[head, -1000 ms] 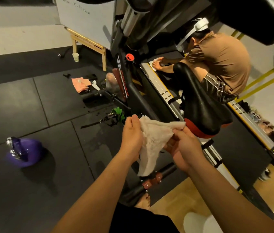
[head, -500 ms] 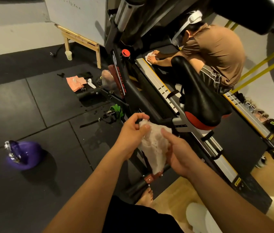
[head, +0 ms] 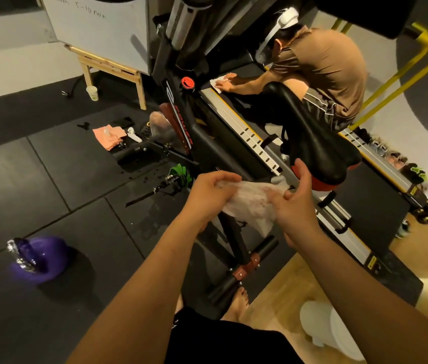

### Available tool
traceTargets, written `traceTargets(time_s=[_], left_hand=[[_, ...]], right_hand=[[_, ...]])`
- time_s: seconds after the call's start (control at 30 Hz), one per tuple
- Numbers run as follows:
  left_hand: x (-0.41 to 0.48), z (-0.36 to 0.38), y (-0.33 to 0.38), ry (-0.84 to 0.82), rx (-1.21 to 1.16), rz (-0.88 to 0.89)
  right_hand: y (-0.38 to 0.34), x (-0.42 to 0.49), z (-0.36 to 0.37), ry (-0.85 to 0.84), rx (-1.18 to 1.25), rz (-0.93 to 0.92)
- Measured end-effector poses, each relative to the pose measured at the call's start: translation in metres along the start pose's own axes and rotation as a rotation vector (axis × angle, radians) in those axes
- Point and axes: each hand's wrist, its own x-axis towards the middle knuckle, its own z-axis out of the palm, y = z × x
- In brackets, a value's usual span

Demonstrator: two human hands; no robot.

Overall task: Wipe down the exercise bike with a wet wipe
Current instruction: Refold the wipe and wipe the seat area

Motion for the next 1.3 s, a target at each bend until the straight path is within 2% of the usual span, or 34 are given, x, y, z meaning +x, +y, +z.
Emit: traceTargets(time_s=[0.23, 0.43, 0.5, 0.57, 0.67, 0.77, 0.83, 0.93, 1.17, 1.23, 1.3], left_hand=[[-0.001, -0.023, -0.004, 0.039, -0.173, 0.056], [-0.007, -0.025, -0.008, 0.175, 0.204, 0.136], [-0.006, -0.024, -0.012, 0.203, 0.307, 0.157], [-0.008, -0.024, -0.014, 0.16, 0.329, 0.182], [-0.011, -0.021, -0.004, 0.018, 0.137, 0.174], [-0.005, -0.017, 0.015, 0.042, 0.038, 0.202], [0.006, -0.017, 0.028, 0.12, 0.088, 0.239], [0.022, -0.014, 0.047, 0.146, 0.146, 0.301], [0.031, -0.006, 0.068, -0.008, 0.14, 0.502], [0.031, -0.003, 0.065, -0.029, 0.205, 0.487], [0.033, 0.004, 0.059, 0.019, 0.24, 0.4]], right_hand=[[-0.009, 0.004, 0.007, -0.139, -0.257, -0.005], [-0.021, 0.001, 0.013, -0.091, -0.623, -0.215], [-0.023, 0.001, 0.014, -0.109, -0.63, -0.258], [-0.023, 0.001, 0.016, -0.105, -0.638, -0.322], [-0.027, 0.005, 0.019, -0.132, -0.595, -0.331], [-0.039, 0.01, 0.02, -0.159, -0.544, -0.287], [-0.048, 0.013, 0.02, -0.112, -0.536, -0.306], [-0.057, 0.021, 0.019, -0.029, -0.475, -0.333], [-0.077, 0.038, -0.005, 0.16, -0.396, -0.411], [-0.08, 0.038, -0.012, 0.182, -0.438, -0.431], [-0.079, 0.036, -0.015, 0.147, -0.492, -0.457]])
